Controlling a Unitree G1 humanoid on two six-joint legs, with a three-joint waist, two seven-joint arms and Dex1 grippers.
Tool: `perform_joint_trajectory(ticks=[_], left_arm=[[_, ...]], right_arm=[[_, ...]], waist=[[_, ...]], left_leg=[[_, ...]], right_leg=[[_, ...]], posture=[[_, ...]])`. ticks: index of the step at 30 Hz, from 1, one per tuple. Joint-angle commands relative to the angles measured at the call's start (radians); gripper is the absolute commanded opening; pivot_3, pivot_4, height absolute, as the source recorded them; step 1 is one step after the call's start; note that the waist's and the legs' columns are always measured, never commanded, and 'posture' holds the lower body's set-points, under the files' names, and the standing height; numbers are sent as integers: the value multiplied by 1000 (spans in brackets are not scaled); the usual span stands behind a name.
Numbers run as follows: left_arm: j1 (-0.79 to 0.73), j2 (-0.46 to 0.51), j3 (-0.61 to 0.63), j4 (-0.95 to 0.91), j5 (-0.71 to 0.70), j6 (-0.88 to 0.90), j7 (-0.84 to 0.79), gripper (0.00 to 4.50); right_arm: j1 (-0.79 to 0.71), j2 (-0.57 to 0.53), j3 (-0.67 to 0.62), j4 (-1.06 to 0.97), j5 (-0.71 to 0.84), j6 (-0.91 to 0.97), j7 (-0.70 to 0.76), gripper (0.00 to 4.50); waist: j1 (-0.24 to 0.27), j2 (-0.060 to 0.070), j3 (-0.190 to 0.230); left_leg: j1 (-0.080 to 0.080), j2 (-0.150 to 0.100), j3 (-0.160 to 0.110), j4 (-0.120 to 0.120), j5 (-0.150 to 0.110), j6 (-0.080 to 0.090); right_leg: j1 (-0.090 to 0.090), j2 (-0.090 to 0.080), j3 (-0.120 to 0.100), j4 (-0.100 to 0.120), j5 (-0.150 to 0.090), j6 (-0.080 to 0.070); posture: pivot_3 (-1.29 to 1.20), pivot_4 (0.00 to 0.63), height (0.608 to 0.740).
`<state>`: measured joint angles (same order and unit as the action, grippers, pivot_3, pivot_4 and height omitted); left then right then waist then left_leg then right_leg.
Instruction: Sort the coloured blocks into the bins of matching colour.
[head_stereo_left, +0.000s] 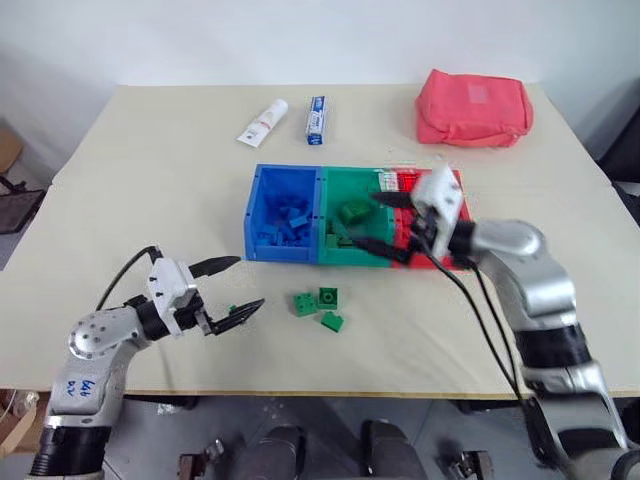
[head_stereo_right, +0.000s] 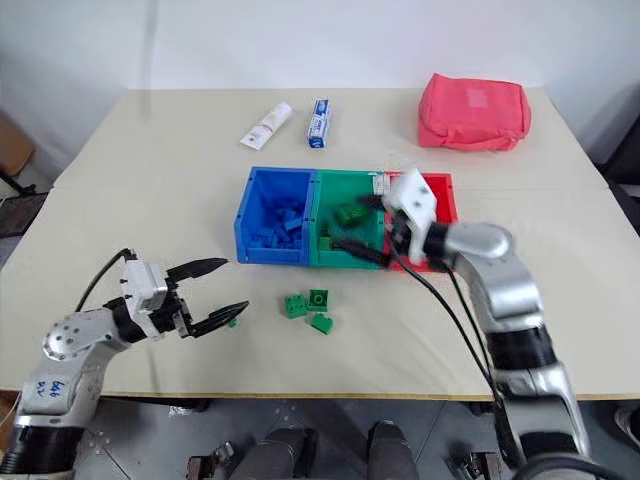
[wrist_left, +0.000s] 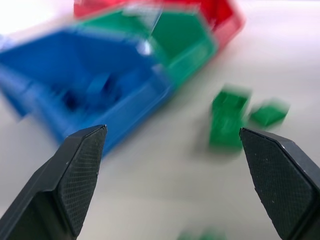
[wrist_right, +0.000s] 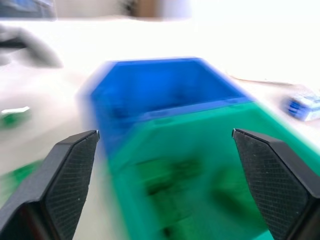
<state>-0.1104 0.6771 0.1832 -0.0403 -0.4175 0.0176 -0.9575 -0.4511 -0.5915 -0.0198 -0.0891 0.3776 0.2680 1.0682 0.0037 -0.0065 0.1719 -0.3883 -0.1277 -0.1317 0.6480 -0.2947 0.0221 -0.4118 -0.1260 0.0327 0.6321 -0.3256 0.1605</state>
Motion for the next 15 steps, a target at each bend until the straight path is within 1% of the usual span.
perform_joint_trajectory(ticks=[1, 2, 4, 7, 12, 14, 15], left_arm=[[-27, 27, 6, 42, 3, -46, -70, 4500], [-34, 30, 1, 51, 2, -53, -85, 4500], [-46, 28, -4, 64, 3, -70, -106, 4500], [-59, 22, -24, 84, 21, -100, -129, 4500], [-64, 15, -49, 83, 34, -108, -143, 4500], [-66, 18, -54, 82, 37, -104, -148, 4500], [-64, 20, -54, 73, 34, -99, -149, 4500]], right_arm=[[142, -115, -65, -70, 17, -121, 136, 4453], [196, -149, -77, -64, 7, -150, 159, 4453], [268, -189, -106, -64, 30, -143, 178, 4453], [337, -209, -150, -55, 43, -150, 168, 4453], [354, -202, -155, -106, 81, -113, 151, 4453], [345, -206, -124, -149, 97, -62, 147, 4453], [320, -209, -73, -206, 99, 29, 116, 4453]], waist=[[-1, 0, 0], [-1, 0, 0], [-5, 0, 0], [-11, 0, 0], [-6, 0, 0], [-3, 0, 0], [-4, 0, 0]], left_leg=[[0, 0, 1, 0, 0, 0], [0, 0, 1, 0, 0, 1], [1, 1, 2, 0, 0, 1], [2, 3, 4, 0, 0, 0], [2, 4, 5, 0, 0, -1], [2, 4, 4, 0, 0, -1], [2, 4, 4, 0, 0, -1]], right_leg=[[0, 0, 0, -1, 0, 0], [1, 0, 0, -2, 1, 1], [1, -1, 0, -2, 1, 1], [1, -2, 1, -2, 1, 1], [1, -2, 2, -1, 1, 0], [1, -2, 1, -1, 1, 0], [1, -2, 1, -1, 1, 0]], posture=[[0, 150, 740], [0, 150, 740], [0, 150, 740], [0, 150, 740], [0, 150, 740], [0, 150, 740], [0, 150, 740]])
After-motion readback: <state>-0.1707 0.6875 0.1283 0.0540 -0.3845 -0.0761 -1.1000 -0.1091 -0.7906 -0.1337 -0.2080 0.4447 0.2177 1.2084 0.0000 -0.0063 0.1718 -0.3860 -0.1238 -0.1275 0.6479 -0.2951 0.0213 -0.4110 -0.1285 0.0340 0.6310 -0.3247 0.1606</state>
